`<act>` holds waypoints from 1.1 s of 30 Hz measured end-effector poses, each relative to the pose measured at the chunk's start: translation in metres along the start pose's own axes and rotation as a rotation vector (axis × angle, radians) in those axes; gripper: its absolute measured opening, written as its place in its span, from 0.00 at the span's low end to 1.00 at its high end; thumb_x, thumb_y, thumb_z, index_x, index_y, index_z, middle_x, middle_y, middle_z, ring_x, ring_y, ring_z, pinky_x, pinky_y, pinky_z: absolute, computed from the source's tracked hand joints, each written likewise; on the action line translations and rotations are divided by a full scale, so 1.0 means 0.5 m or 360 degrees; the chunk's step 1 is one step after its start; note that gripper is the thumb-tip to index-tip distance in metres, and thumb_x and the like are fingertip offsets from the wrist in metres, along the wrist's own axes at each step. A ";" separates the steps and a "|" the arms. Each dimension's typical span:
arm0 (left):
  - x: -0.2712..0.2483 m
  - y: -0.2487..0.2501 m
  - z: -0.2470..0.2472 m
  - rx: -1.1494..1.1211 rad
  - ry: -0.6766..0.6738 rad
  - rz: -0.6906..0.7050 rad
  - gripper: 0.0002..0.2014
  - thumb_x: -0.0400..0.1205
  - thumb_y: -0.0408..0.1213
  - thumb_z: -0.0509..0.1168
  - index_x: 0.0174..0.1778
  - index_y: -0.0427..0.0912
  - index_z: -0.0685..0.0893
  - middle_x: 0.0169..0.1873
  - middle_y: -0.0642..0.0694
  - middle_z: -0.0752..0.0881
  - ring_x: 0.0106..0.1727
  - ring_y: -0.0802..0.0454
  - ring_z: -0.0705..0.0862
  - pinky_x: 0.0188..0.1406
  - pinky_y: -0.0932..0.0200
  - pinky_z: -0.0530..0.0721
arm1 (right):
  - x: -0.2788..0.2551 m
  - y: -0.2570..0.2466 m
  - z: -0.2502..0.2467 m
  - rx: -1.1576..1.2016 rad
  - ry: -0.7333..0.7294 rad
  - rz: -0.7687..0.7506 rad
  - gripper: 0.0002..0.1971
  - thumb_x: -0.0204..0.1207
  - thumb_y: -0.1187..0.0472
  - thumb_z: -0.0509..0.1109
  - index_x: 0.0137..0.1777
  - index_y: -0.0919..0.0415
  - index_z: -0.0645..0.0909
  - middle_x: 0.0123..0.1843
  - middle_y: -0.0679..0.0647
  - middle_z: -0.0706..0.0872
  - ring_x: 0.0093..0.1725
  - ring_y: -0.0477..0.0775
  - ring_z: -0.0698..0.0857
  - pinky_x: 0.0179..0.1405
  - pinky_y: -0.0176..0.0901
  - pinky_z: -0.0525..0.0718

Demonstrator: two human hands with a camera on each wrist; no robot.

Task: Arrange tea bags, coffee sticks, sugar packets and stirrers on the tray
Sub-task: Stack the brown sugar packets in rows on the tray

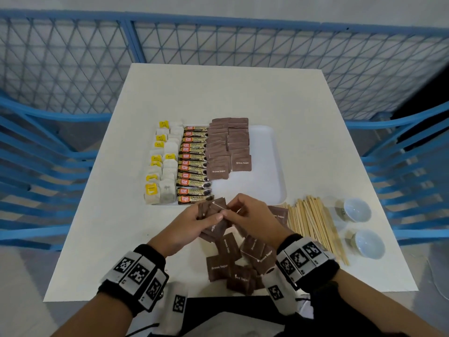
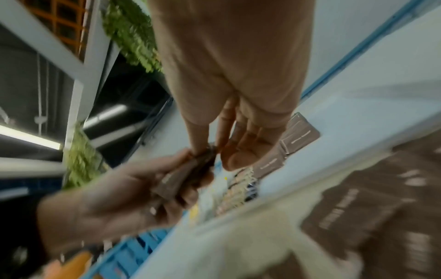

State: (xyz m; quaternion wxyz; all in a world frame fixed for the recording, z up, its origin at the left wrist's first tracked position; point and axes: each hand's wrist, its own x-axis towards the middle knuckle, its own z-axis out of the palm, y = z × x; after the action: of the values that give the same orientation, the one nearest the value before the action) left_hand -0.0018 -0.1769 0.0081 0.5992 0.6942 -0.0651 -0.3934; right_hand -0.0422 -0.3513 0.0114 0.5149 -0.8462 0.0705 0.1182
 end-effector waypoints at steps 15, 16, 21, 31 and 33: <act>-0.046 -0.029 -0.061 -0.0661 0.0305 -0.0058 0.24 0.65 0.27 0.63 0.59 0.42 0.84 0.43 0.37 0.89 0.45 0.39 0.83 0.43 0.52 0.79 | -0.020 0.074 0.081 -0.1156 -0.0604 -0.0077 0.35 0.71 0.45 0.72 0.73 0.58 0.64 0.69 0.59 0.67 0.69 0.59 0.67 0.73 0.55 0.66; -0.043 -0.031 -0.064 -0.0715 0.0317 -0.0063 0.24 0.67 0.25 0.63 0.60 0.39 0.83 0.44 0.37 0.89 0.48 0.37 0.85 0.50 0.48 0.84 | -0.015 0.072 0.079 -0.1133 -0.0613 -0.0059 0.32 0.71 0.46 0.72 0.71 0.59 0.67 0.68 0.58 0.68 0.68 0.59 0.68 0.72 0.54 0.68; -0.031 -0.031 -0.067 -0.0740 0.0210 -0.0111 0.21 0.80 0.15 0.51 0.60 0.38 0.81 0.47 0.35 0.90 0.49 0.39 0.90 0.47 0.48 0.89 | 0.003 0.062 0.061 -0.0914 -0.0682 0.0000 0.20 0.76 0.55 0.70 0.64 0.62 0.75 0.64 0.58 0.75 0.64 0.56 0.74 0.65 0.46 0.74; -0.009 -0.020 -0.040 -0.0636 0.0139 -0.0073 0.16 0.83 0.25 0.57 0.63 0.47 0.78 0.47 0.44 0.87 0.41 0.51 0.86 0.36 0.57 0.86 | 0.039 0.001 0.005 0.0034 -0.0260 0.0014 0.11 0.68 0.61 0.78 0.42 0.51 0.78 0.39 0.47 0.84 0.37 0.38 0.80 0.37 0.22 0.75; -0.011 -0.013 -0.035 -0.0629 0.0041 -0.0070 0.15 0.80 0.36 0.64 0.64 0.46 0.79 0.44 0.44 0.86 0.38 0.51 0.83 0.33 0.59 0.80 | 0.043 -0.007 0.014 0.0120 -0.0206 0.0003 0.14 0.66 0.62 0.80 0.38 0.49 0.75 0.35 0.47 0.84 0.31 0.35 0.79 0.34 0.23 0.75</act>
State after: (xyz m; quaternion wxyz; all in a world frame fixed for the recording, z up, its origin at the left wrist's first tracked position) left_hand 0.0028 -0.1586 0.0043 0.7159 0.5694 0.0362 -0.4025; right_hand -0.0215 -0.3433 0.0053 0.5498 -0.8167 0.0422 0.1704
